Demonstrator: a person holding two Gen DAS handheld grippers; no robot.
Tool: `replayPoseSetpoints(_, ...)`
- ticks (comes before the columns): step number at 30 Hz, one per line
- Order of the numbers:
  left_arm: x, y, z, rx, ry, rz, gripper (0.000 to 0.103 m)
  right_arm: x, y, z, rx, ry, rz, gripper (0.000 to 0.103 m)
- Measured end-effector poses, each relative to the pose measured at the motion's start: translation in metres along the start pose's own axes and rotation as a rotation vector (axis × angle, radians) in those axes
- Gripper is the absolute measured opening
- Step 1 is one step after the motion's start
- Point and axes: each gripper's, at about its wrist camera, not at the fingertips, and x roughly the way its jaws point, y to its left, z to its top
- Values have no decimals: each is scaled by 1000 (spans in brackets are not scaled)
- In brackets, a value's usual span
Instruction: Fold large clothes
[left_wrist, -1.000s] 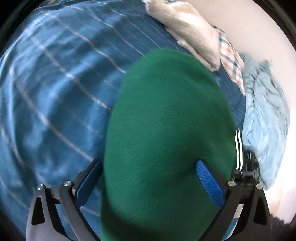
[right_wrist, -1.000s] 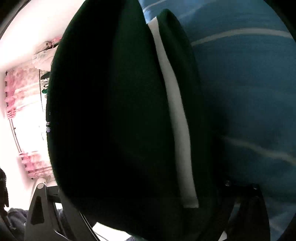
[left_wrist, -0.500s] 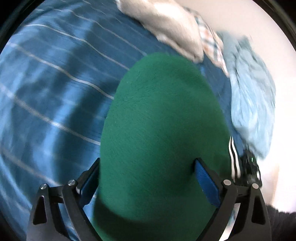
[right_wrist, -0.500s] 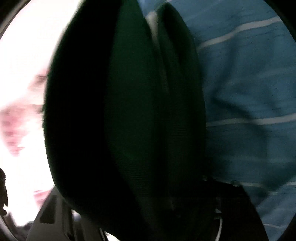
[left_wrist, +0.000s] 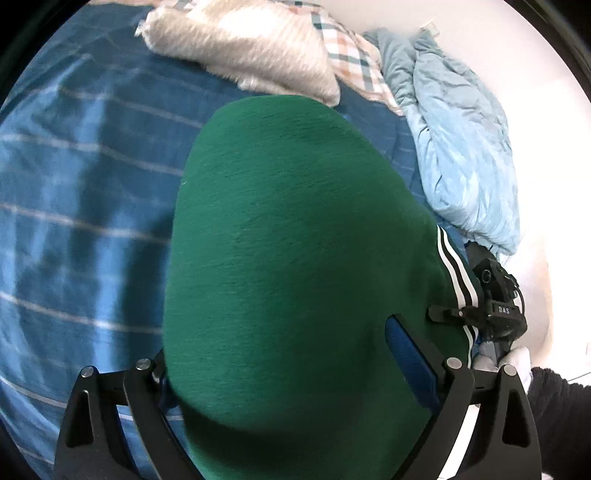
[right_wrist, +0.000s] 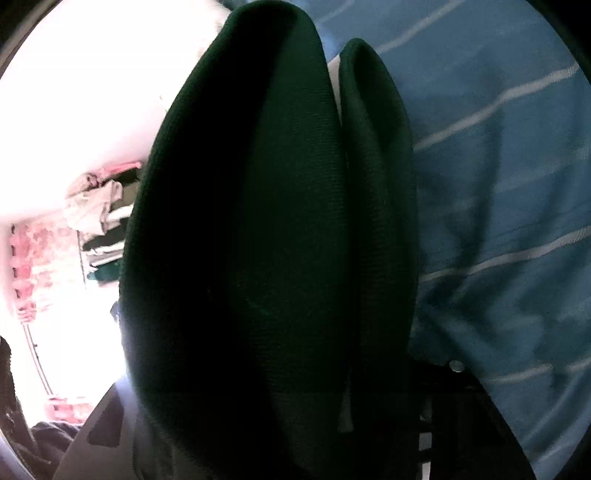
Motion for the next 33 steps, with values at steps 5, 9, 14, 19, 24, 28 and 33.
replayPoseSetpoints(5,-29,-11,34,15,-42,11,96,-22,51,15,-55,-26,22,48)
replayPoseSetpoints(9,-59,-23,82,17,-107,21,96,-27,110,48,-122,-29,43,48)
replayPoseSetpoints(14,-84,-30,174,3,-194,30,96,-26,185,117,-194,-45,54,48)
replayPoseSetpoints(19,-73,-11,285,20,-248,63,96,-2,236,222,-225,-64,76,48)
replayPoseSetpoints(24,-24,32,358,10,-259,94,96,70,253,337,-212,-52,36,48)
replayPoseSetpoints(28,26,77,381,-20,-228,131,96,112,222,395,-177,6,-45,48)
replayPoseSetpoints(33,51,113,382,-51,-203,148,98,136,214,406,-190,30,-77,54)
